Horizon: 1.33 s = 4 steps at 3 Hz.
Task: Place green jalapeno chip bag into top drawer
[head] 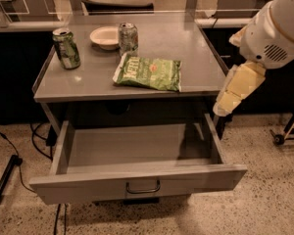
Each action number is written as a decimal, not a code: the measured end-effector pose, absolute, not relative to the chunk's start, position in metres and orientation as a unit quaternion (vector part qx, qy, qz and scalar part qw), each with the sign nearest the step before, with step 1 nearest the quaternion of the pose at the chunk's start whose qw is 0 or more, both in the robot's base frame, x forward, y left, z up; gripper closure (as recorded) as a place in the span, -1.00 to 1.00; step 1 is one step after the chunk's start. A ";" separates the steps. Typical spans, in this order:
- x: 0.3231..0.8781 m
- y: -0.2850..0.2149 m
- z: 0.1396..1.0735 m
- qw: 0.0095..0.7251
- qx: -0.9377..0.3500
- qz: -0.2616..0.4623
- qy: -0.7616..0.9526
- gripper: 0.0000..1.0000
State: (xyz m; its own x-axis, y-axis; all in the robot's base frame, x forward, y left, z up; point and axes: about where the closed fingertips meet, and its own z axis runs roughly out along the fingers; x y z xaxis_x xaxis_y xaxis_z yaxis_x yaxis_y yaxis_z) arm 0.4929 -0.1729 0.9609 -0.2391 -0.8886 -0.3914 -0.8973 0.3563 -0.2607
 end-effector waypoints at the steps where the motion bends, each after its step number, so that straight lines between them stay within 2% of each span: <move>1: 0.518 -0.148 0.948 0.284 -0.546 0.023 0.788 -1.00; 2: 0.550 -0.119 0.932 0.322 -0.538 0.021 0.779 -1.00; 4: 0.558 -0.124 0.939 0.336 -0.528 0.010 0.780 -1.00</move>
Offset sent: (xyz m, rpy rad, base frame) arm 0.0989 0.0877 -0.0467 0.1800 -0.2028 -0.0407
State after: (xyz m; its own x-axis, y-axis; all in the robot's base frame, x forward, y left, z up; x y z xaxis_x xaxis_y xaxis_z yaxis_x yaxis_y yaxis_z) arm 0.5582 -0.1241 0.9391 -0.2157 -0.8167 -0.5352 -0.8307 0.4415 -0.3390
